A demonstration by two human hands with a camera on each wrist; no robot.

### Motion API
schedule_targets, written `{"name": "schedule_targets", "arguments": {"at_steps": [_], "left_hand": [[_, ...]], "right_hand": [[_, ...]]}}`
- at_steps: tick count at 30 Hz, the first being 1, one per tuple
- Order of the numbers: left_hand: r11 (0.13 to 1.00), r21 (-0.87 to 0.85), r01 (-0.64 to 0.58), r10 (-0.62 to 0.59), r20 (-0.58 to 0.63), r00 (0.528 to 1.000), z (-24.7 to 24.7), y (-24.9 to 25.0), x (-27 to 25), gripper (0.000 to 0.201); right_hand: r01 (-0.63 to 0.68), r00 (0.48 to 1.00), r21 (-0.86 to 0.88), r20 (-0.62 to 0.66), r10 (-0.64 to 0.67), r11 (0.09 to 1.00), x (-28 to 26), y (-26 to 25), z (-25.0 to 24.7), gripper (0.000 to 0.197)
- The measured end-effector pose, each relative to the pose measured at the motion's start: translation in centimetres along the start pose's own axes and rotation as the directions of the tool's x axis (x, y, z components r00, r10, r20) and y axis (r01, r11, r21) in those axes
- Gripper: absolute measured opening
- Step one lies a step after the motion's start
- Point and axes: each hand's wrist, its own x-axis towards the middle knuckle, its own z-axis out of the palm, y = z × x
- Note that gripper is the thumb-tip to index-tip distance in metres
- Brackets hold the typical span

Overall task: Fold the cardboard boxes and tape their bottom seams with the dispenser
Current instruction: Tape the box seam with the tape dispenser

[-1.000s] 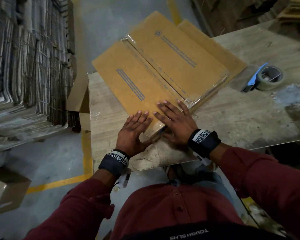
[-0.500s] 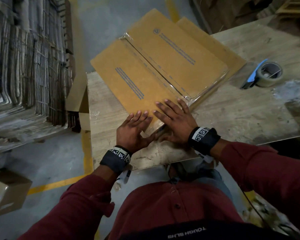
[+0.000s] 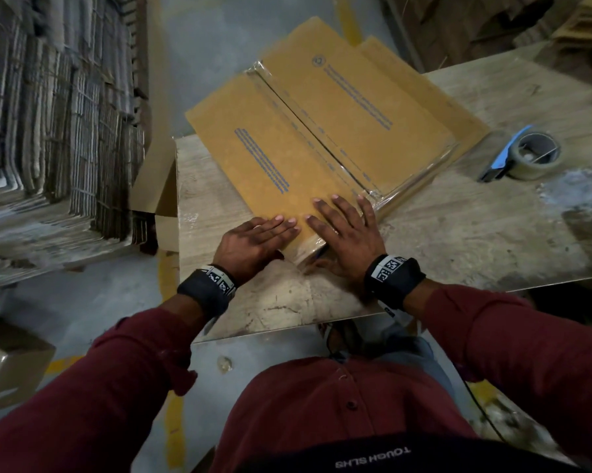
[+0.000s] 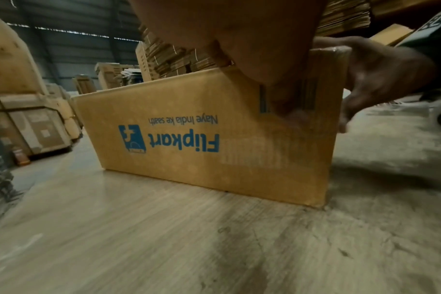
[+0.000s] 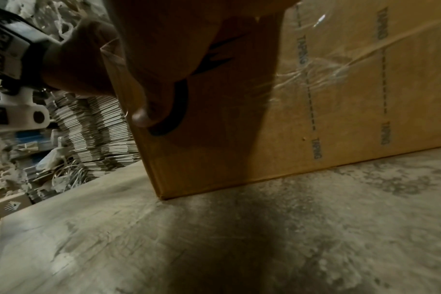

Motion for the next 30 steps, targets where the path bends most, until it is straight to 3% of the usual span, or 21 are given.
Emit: {"name": "schedule_targets", "arguments": {"at_steps": [3,5,11,14,16,17,18,20,21,23,24,25,28,30], "left_hand": [[0.999,-0.029,0.032,-0.032,0.011,0.999,-0.3,0.6,0.3,0.08],[0.996,-0.051,0.074,-0.074,-0.001,0.997,-0.2,1.2,0.4,0.085],[0.99,-0.105,0.094,-0.094,0.007,0.996,-0.2,1.2,0.4,0.069],[0.973,-0.203,0.108,-0.108,0.008,0.994,-0.7,1.5,0.2,0.074],[0.945,-0.271,0.186,-0.197,-0.017,0.98,-0.4,3.2,0.3,0.082],[0.9,-0.32,0.295,-0.318,-0.021,0.948,-0.3,3.9,0.5,0.084],[0.803,-0.395,0.446,-0.484,0.003,0.875,-0.4,4.5,1.0,0.086],[0.503,-0.498,0.707,-0.76,0.135,0.636,-1.3,4.5,2.9,0.096],[0.375,-0.51,0.774,-0.82,0.207,0.533,-1.9,4.3,3.8,0.099],[0.217,-0.524,0.823,-0.865,0.289,0.411,-3.1,4.3,5.4,0.097],[0.148,-0.535,0.832,-0.875,0.321,0.362,-3.5,4.6,6.1,0.095],[0.058,-0.555,0.83,-0.874,0.374,0.311,-3.5,5.0,6.7,0.097],[-0.264,-0.597,0.758,-0.811,0.563,0.161,-3.3,5.3,7.8,0.122],[-0.308,-0.585,0.75,-0.811,0.574,0.115,-3.3,4.1,7.5,0.128]], "right_hand": [[-0.052,0.998,0.058,-0.037,0.054,0.997,0.0,-0.6,-0.2,0.103],[-0.073,0.996,0.07,-0.047,0.077,0.995,0.2,-1.0,-0.1,0.102],[-0.006,0.999,-0.01,0.032,0.006,1.0,-0.4,-0.4,-0.3,0.072],[0.047,0.998,0.063,0.028,-0.049,0.997,0.0,0.5,-1.5,0.059],[0.123,0.992,0.164,-0.042,-0.118,0.979,0.0,1.8,-2.6,0.047],[0.141,0.988,0.195,-0.095,-0.124,0.971,0.2,2.9,-3.2,0.039],[0.109,0.989,0.192,-0.123,-0.086,0.975,0.4,4.3,-3.8,0.034],[-0.154,0.986,0.109,-0.048,0.16,0.982,1.2,7.8,-5.3,0.043],[-0.348,0.937,0.055,0.048,0.346,0.936,2.0,9.7,-6.2,0.053],[-0.623,0.756,0.002,0.258,0.602,0.782,3.6,13.4,-7.4,0.078],[-0.688,0.689,0.028,0.339,0.641,0.725,4.4,14.9,-7.7,0.09],[-0.719,0.655,0.056,0.388,0.648,0.693,5.2,16.0,-8.0,0.099],[-0.718,0.632,0.032,0.449,0.631,0.696,6.6,16.9,-8.6,0.107],[-0.654,0.659,-0.026,0.47,0.587,0.756,6.4,15.8,-8.8,0.102]]}}
